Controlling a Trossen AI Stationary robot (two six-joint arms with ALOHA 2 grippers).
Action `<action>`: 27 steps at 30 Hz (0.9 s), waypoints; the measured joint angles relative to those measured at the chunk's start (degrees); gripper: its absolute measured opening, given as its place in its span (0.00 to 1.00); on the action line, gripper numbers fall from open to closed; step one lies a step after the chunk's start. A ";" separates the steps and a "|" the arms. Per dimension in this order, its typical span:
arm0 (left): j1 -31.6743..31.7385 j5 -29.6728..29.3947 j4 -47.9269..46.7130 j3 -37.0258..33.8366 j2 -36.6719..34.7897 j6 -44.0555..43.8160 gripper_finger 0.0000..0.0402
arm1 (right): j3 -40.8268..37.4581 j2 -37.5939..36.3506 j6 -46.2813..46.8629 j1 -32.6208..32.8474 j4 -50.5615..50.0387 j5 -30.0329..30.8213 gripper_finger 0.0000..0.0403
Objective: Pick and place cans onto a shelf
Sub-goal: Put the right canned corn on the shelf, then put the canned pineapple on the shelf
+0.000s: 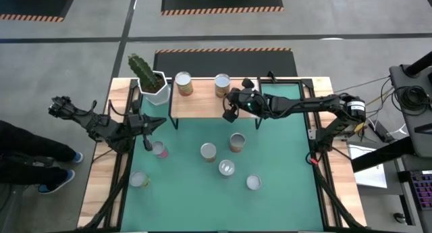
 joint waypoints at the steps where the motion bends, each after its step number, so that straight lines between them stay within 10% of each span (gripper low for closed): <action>1: -0.01 0.00 0.08 0.00 0.00 0.00 0.00 | 0.00 0.00 -0.09 -0.36 0.18 0.09 0.02; 27: -0.02 0.01 0.39 0.00 0.00 -0.02 0.00 | 0.00 -5.84 5.67 9.49 -6.76 -4.63 0.02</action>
